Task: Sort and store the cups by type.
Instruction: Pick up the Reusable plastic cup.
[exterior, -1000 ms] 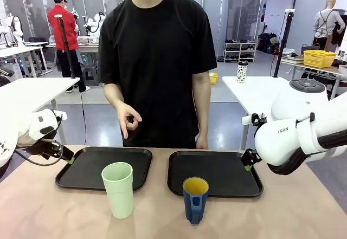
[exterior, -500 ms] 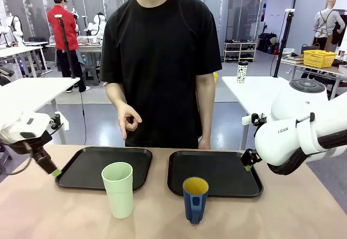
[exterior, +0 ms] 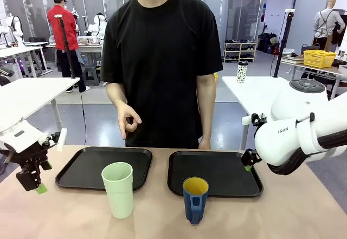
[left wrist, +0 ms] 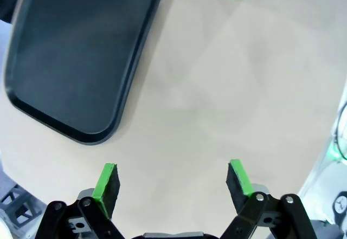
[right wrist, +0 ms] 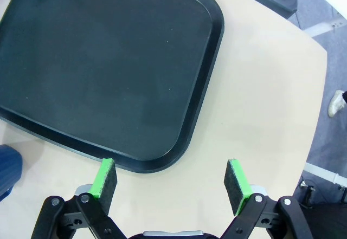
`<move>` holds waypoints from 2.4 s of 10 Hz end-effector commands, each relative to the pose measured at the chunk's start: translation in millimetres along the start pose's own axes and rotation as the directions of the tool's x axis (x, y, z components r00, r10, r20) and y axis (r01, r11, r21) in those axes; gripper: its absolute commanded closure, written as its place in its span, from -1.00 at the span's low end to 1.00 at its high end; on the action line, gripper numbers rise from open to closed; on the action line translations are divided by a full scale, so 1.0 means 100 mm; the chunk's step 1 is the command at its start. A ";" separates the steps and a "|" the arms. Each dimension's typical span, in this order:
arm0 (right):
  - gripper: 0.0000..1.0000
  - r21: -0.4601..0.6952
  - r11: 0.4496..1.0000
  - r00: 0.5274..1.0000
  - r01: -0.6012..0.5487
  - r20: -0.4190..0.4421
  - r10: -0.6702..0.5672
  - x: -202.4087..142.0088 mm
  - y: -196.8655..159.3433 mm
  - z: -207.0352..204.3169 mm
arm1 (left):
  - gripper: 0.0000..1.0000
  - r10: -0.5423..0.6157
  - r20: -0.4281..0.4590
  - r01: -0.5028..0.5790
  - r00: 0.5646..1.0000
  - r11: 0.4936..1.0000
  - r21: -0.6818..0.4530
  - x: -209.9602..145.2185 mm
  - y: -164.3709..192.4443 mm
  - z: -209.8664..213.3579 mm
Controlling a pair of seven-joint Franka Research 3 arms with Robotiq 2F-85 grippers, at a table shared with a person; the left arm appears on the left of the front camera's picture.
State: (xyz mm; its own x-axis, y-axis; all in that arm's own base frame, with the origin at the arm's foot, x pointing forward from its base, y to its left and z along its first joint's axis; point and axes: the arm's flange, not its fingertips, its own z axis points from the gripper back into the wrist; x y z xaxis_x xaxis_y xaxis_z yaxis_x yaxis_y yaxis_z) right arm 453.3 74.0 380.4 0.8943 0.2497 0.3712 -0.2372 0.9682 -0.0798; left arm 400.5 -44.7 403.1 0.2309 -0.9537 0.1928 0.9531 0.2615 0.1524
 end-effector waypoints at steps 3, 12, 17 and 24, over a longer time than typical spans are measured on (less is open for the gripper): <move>-1.00 -0.001 1.000 1.000 -0.004 0.001 0.004 0.01 0.00 0.00 | -1.00 0.037 0.010 -0.038 0.999 0.999 0.017 0.00 0.02 0.03; -1.00 -0.001 1.000 1.000 -0.004 0.001 0.004 0.01 0.00 0.00 | -1.00 -0.112 0.451 0.203 0.886 0.966 -0.158 -0.10 -0.17 -0.39; -1.00 -0.001 1.000 1.000 -0.004 0.001 0.004 0.01 0.00 0.00 | -1.00 -0.012 0.743 0.229 0.669 0.955 -0.190 -0.34 -0.11 -0.83; -1.00 -0.001 1.000 1.000 -0.004 0.001 0.004 0.01 0.00 0.00 | -1.00 0.112 0.927 0.187 0.357 0.964 -0.188 -0.14 -0.25 -1.35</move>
State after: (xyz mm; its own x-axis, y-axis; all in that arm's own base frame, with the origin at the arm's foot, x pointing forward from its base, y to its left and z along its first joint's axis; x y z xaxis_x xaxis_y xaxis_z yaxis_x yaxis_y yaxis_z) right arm 453.3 74.1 380.4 0.8943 0.2499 0.3711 -0.2374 0.9681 -0.0798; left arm 391.2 -58.4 270.2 0.0032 -0.2047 0.9788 0.9991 0.0417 0.0054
